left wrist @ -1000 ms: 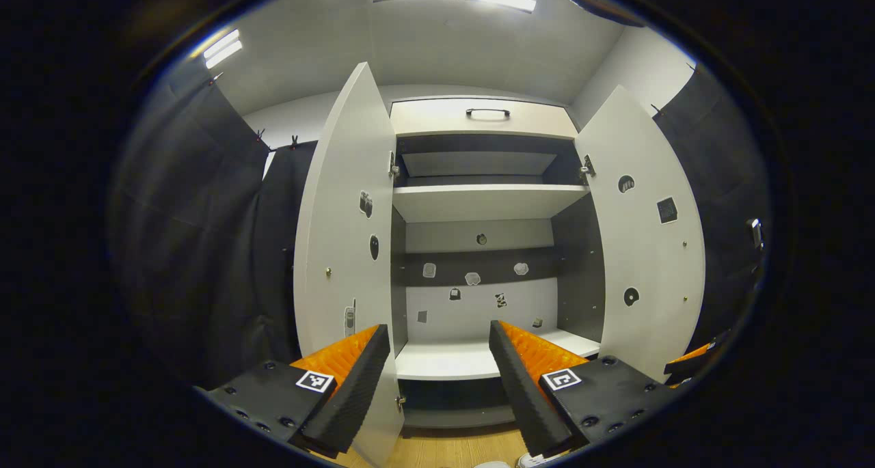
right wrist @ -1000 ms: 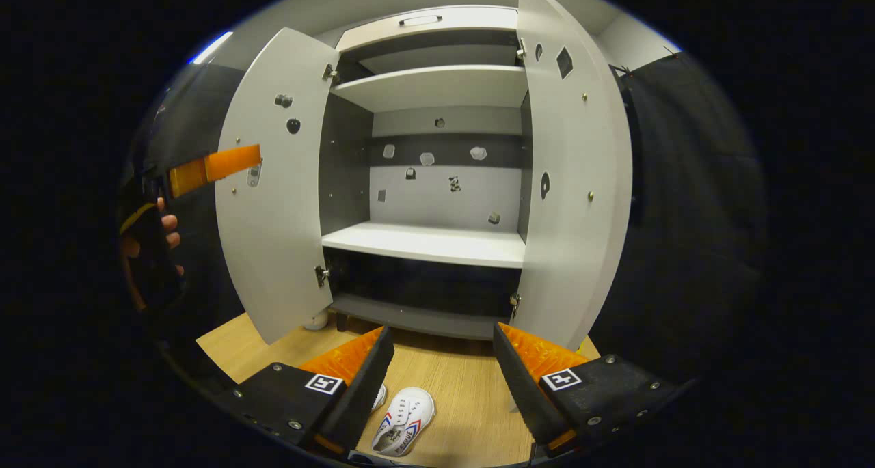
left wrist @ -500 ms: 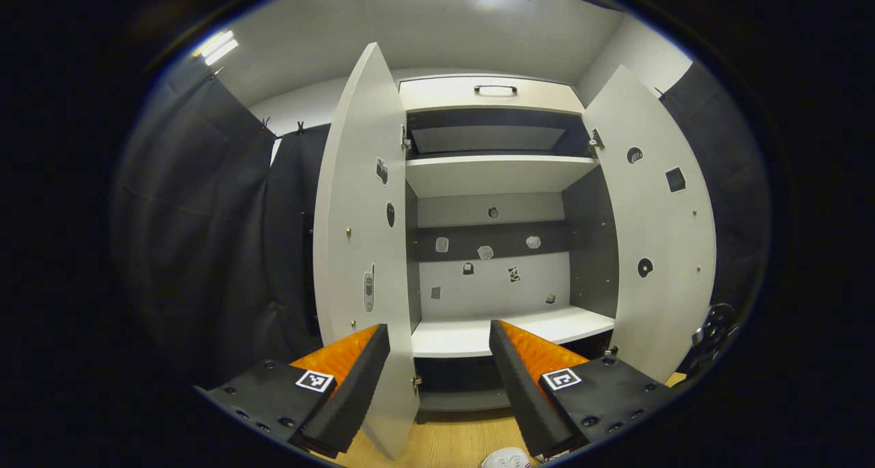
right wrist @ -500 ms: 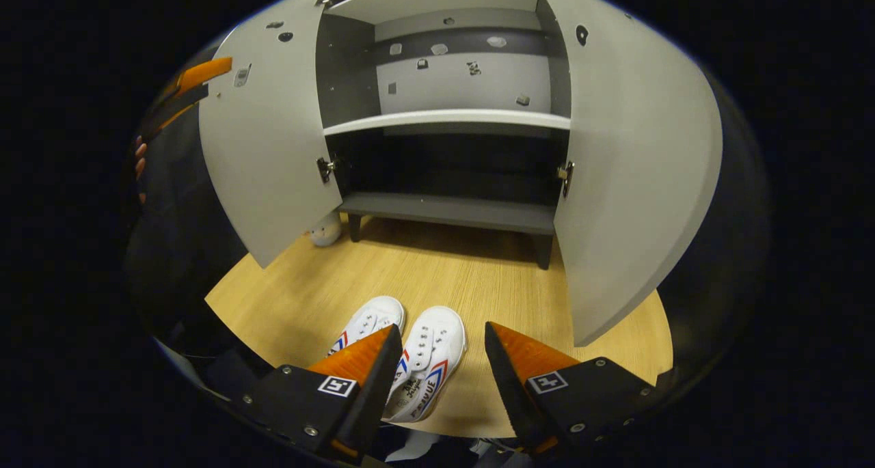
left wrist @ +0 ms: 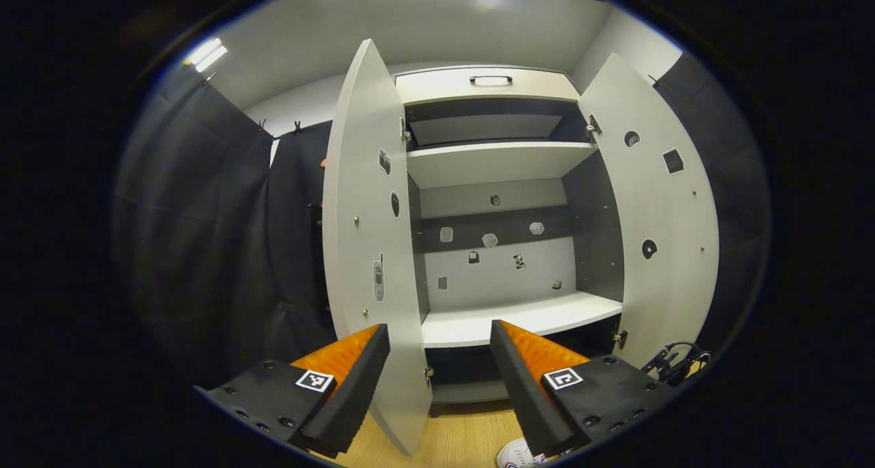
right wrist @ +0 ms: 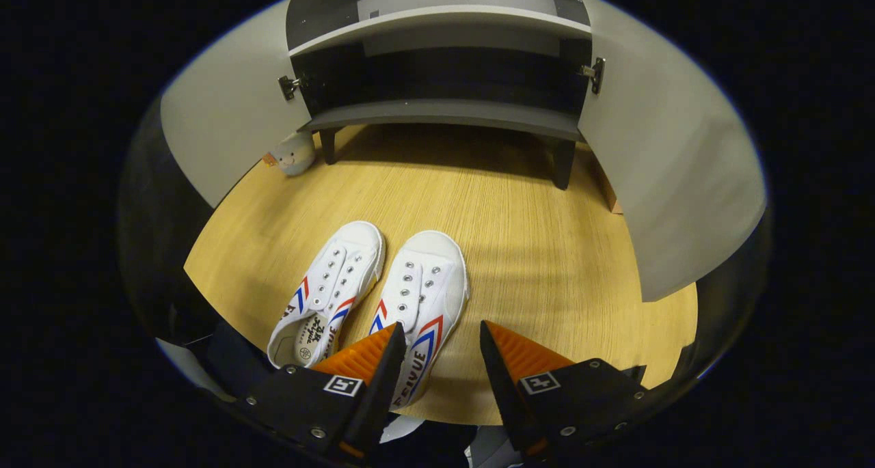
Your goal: Grab one shoe with the right hand and put it into the shoe cabinet, grab the other shoe with the left hand and put it into the shoe cabinet; then close the right door with the right hand and the left door with the left hand.
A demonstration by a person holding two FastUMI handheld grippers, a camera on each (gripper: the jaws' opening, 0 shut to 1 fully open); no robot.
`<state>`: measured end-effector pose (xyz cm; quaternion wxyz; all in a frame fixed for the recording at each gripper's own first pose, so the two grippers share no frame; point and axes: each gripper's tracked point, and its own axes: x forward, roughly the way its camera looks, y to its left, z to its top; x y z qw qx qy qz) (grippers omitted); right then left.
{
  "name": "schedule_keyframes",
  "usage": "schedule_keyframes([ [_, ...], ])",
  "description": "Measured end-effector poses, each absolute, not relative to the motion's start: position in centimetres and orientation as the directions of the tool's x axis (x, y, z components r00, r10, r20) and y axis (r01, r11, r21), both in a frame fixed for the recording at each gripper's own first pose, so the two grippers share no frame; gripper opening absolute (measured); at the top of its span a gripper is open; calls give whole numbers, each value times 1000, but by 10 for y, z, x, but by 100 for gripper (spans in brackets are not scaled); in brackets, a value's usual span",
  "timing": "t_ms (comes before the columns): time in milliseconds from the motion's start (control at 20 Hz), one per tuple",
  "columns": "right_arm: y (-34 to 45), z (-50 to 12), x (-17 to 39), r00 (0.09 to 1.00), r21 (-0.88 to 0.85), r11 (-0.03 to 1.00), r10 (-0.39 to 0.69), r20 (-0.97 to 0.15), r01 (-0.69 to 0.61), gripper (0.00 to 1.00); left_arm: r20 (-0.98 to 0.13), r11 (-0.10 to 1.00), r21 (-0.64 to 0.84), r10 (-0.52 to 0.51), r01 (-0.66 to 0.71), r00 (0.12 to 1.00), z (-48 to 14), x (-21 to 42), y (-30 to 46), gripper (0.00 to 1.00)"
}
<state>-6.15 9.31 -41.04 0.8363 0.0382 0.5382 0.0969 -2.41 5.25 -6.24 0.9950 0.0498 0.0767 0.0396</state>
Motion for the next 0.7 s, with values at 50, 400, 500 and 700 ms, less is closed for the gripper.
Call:
schedule_keyframes([
  [50,95,-417,-65,387,172,978,205,-899,-120,69,-154,992,108,88,-72,984,-63,-26,54,96],
  [400,102,-454,-79,326,169,981,189,-926,-90,67,-203,991,121,88,-64,975,-81,-31,60,96],
  [500,106,-462,-78,318,178,982,187,-929,-57,57,-211,990,128,83,-56,974,-85,-33,60,96],
  [700,112,-465,-76,342,201,979,197,-919,-26,46,-216,992,118,63,-38,974,-87,-30,60,96],
])
